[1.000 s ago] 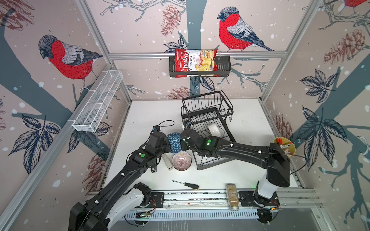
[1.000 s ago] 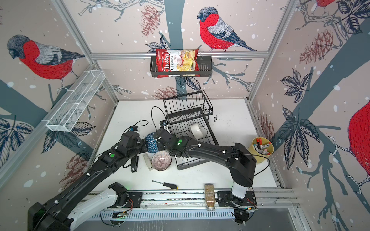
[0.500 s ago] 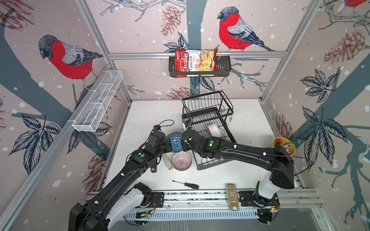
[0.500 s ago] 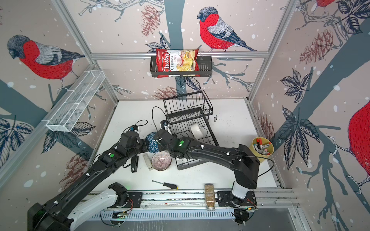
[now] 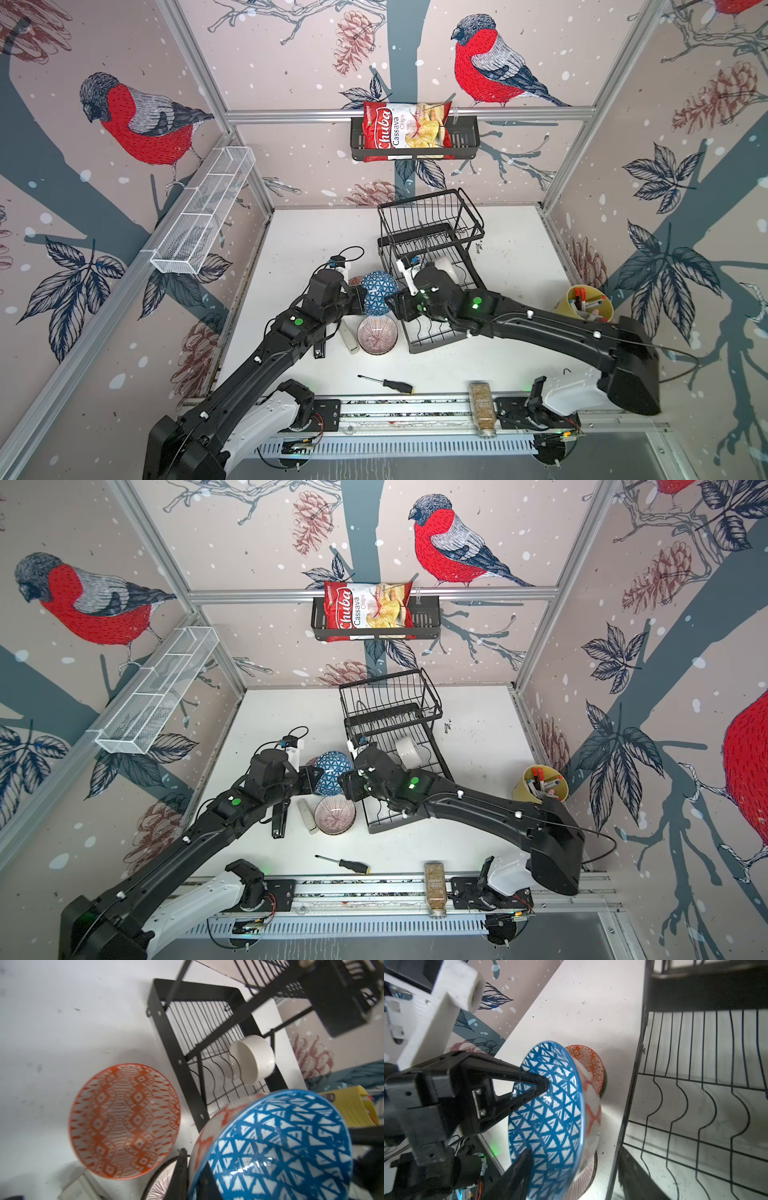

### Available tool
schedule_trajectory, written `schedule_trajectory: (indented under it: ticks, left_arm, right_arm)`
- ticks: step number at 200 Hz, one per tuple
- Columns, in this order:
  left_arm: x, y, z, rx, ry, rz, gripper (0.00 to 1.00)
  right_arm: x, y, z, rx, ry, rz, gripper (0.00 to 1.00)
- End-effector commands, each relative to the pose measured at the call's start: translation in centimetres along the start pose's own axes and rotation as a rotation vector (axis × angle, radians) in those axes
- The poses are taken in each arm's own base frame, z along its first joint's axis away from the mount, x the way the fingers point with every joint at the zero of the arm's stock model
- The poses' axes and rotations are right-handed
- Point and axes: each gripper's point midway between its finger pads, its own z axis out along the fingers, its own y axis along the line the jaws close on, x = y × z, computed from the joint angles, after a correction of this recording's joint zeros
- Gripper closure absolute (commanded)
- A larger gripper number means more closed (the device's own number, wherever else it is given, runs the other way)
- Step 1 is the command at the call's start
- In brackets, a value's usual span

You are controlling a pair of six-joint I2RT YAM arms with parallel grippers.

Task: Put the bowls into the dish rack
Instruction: 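Close the right gripper on the bowl rim held by the left gripper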

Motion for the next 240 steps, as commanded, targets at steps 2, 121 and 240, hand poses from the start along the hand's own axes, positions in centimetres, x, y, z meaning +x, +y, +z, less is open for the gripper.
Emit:
schedule_trajectory:
  ticks: [2, 121, 240]
  left_arm:
    - [-1.3, -3.2, -0.2, 0.159, -0.048, 0.049, 1.0]
    - [-1.0, -8.7, -1.2, 0.494, -0.067, 0.041, 1.0]
    - [-1.9, -11.2, -1.7, 0.646, -0.089, 0.053, 1.0]
  right_arm:
    - [-0.6, 1.0, -1.9, -0.113, -0.051, -0.028, 0.25]
    - [0.7, -1.4, -8.8, -0.29, -0.218, -0.025, 0.01]
    - [-0.7, 2.2, -9.1, -0.493, -0.205, -0.021, 0.01]
